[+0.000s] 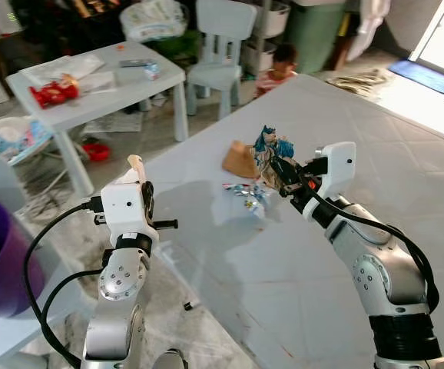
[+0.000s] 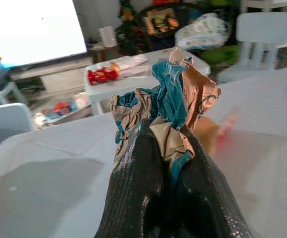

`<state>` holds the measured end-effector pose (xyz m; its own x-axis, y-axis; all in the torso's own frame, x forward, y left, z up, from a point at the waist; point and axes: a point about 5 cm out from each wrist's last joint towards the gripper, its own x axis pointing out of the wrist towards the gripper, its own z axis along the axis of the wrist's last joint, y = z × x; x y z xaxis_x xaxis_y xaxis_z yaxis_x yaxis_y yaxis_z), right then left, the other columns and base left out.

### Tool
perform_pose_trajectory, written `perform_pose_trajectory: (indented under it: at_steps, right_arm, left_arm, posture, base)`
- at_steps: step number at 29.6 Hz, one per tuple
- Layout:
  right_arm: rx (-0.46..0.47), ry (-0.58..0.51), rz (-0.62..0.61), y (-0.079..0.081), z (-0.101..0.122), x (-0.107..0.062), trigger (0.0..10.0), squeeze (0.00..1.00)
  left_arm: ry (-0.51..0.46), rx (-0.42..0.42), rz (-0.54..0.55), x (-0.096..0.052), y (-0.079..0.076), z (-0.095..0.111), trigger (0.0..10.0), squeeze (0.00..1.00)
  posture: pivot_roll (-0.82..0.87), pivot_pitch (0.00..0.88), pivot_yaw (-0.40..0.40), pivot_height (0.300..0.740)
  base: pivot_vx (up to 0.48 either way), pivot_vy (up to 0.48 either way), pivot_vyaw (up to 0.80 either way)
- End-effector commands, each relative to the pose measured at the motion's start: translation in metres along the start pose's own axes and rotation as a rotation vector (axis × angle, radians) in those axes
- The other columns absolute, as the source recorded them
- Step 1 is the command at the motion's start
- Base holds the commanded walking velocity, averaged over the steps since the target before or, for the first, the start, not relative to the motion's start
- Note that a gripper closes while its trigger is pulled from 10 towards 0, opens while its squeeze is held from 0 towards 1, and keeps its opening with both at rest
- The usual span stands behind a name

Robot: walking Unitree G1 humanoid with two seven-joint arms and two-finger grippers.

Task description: Picking trash to rubbish bin

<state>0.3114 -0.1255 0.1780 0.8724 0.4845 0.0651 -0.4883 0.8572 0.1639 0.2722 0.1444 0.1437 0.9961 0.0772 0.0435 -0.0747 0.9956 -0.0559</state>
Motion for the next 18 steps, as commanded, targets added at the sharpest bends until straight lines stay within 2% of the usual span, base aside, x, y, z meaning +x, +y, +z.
perform_pose_trajectory:
  at_steps: [1, 18]
  right_arm:
    - [0.000, -0.016, 0.000, 0.0008, 0.0044, -0.0028, 0.0, 0.00]
    - [0.015, -0.015, 0.000, 0.0039, 0.0026, -0.0020, 0.0, 0.00]
  left_arm:
    - [0.017, -0.009, -0.012, 0.0020, -0.0038, -0.0010, 0.0, 0.00]
    - [0.037, -0.030, -0.019, 0.0026, -0.0041, -0.0015, 0.0, 0.00]
  posture:
    - [0.03, 0.077, -0.064, 0.740]
    - [0.03, 0.090, -0.056, 0.740]
  base:
    - [0.000, 0.000, 0.80]
    - [0.000, 0.000, 0.80]
